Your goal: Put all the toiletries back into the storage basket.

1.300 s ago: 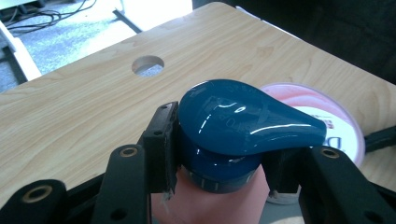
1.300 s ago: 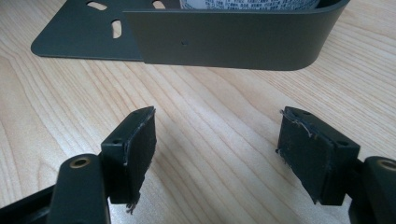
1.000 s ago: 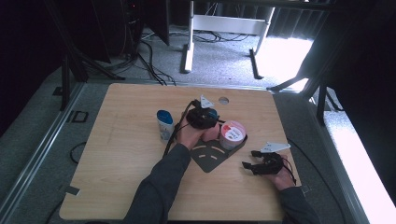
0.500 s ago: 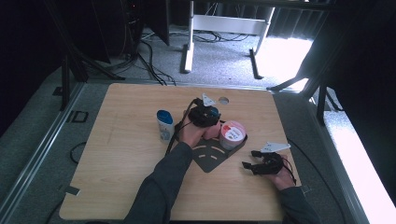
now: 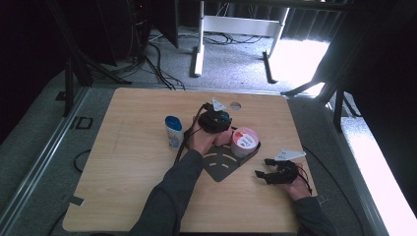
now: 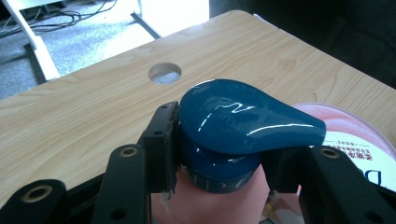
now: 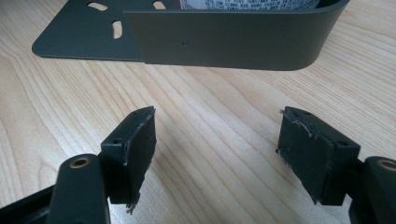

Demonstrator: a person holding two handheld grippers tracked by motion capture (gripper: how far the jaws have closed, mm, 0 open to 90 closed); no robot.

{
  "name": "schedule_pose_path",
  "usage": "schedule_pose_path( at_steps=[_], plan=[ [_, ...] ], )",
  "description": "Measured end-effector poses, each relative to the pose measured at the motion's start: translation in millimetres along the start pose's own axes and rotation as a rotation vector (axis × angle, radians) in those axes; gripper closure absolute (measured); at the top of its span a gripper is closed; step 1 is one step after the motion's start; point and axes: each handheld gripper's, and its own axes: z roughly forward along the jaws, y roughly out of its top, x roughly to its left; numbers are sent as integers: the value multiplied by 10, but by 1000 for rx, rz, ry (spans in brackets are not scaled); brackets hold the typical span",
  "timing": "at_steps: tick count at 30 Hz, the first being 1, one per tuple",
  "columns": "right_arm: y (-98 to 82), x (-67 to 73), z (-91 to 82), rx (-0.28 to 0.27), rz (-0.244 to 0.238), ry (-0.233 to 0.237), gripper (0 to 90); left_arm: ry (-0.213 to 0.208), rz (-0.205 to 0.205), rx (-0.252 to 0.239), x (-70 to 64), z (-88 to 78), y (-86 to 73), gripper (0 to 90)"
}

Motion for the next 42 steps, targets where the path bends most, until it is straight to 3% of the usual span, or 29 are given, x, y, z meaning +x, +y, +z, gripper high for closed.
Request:
schedule_pose_path(
  at_steps=[13,16,20,30,42],
  plan=[
    [0,4,0,2,0,-3,272,-10,1,-12,-19,14,-8,526],
    [0,5,1,1,-1,-4,273,-5,28,-6,-36,12,-12,524],
    [1,7,1,2,-4,-5,273,-6,30,-7,-39,13,-19,517],
    [0,7,1,2,-3,-5,272,-25,48,3,-65,-9,-26,401],
    [1,8,1,3,-3,-5,272,-29,54,10,-37,-101,-80,376]
  ],
)
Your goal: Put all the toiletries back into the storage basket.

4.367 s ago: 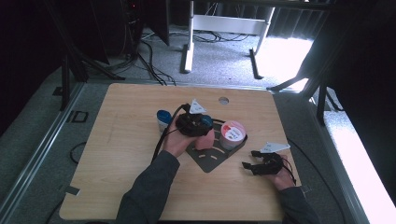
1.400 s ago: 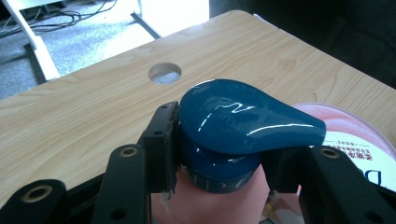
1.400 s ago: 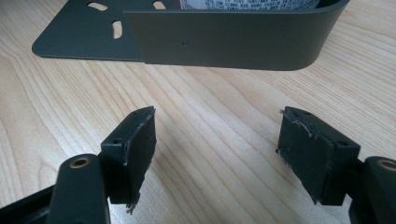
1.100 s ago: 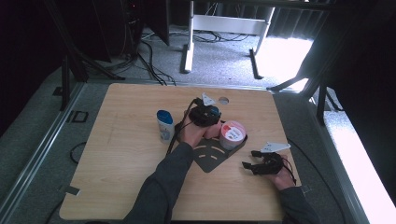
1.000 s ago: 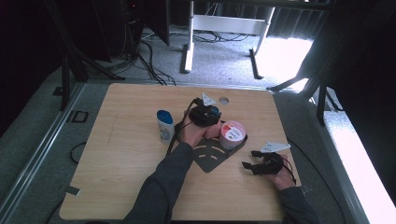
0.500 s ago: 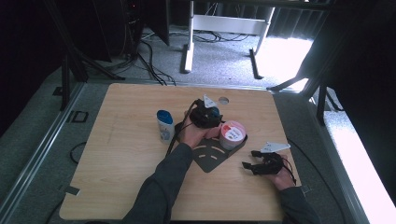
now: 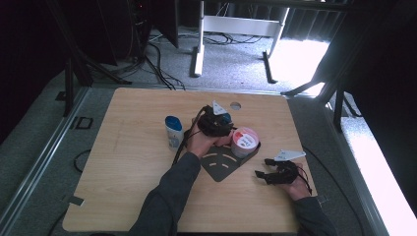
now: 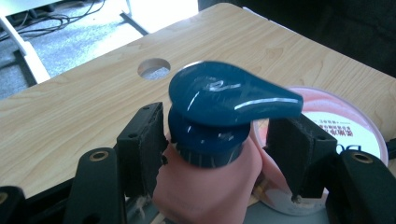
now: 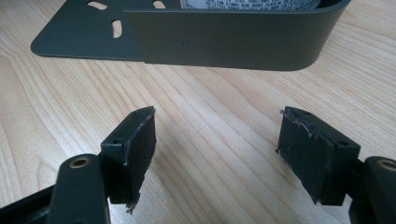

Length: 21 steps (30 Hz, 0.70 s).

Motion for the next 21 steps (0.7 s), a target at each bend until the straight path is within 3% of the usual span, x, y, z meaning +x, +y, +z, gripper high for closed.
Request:
schedule_pose_path(
  at_steps=[21],
  plan=[
    [0,4,1,1,-3,-3,272,-35,33,12,80,-323,-264,517]
  ],
)
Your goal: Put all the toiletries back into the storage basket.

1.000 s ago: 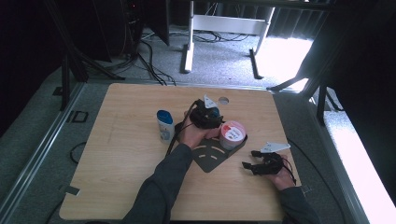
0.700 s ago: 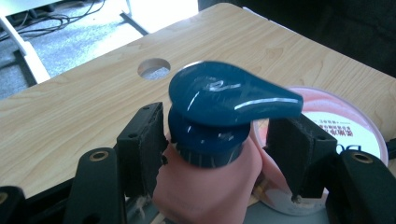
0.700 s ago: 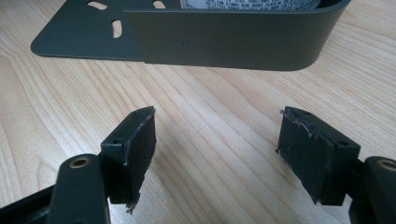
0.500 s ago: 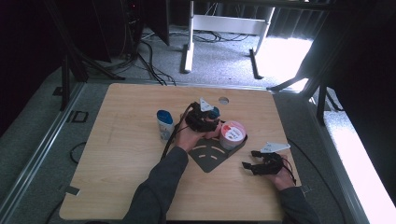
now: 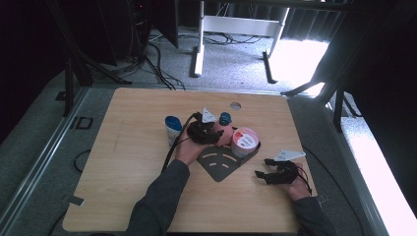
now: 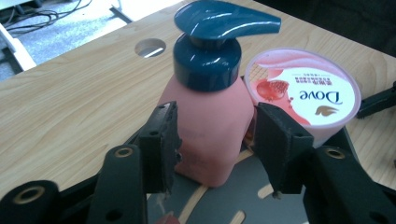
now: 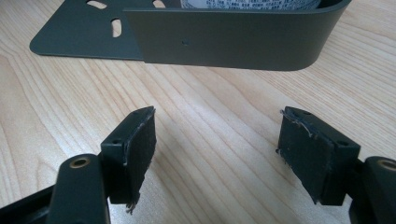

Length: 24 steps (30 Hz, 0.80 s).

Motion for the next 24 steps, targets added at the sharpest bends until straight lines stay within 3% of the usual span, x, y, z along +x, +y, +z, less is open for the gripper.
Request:
schedule_pose_path(
  at_steps=[16,24],
  plan=[
    [-3,0,-3,0,1,0,272,-12,44,26,1,-202,-173,612],
    [-2,4,-2,0,0,-1,272,3,39,30,47,-293,-268,643]
  ],
)
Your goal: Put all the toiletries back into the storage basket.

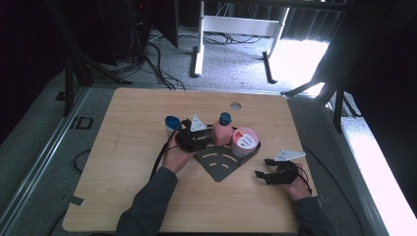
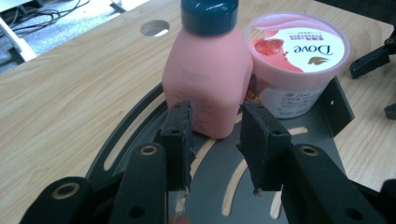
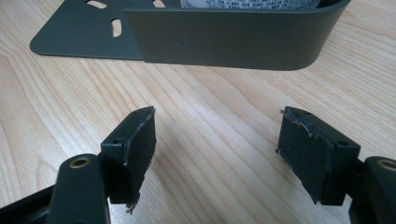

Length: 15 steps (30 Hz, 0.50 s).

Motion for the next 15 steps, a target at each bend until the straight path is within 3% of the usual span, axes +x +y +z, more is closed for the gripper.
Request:
schedule_pose_path(
  at_steps=[15],
  plan=[
    [0,-1,0,-1,-1,0,272,38,-8,12,78,-183,-230,691]
  ],
)
